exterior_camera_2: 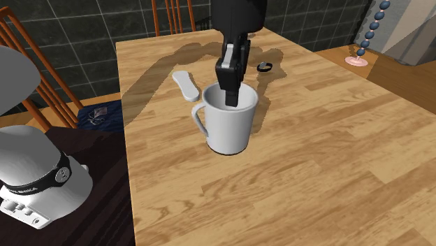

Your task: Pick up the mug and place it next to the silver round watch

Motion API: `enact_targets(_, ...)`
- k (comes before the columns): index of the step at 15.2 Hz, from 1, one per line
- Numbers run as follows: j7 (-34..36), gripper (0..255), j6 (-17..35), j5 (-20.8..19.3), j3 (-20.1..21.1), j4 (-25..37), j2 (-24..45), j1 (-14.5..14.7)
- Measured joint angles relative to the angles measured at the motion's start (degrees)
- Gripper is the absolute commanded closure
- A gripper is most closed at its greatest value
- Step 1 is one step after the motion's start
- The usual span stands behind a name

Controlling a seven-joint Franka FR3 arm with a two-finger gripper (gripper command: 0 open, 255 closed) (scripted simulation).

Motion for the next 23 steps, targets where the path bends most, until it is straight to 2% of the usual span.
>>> enact_targets(5, -0.3, 255, -3.9, 0.1, -0.2, 3.2, -0.7, 0.0)
enact_targets(8, 2.5, 255, -4.1, 0.0, 1.7, 5.9, 2.0, 0.8)
enact_targets(15, 12.3, 255, -3.2, -1.8, 7.4, 14.2, 12.0, 4.0)
enact_targets(21, 20.4, 255, -3.9, -5.7, 10.8, 24.4, 22.7, 7.4)
enact_targets(23, 23.2, 255, -5.0, -7.6, 11.6, 29.5, 27.3, 9.2)
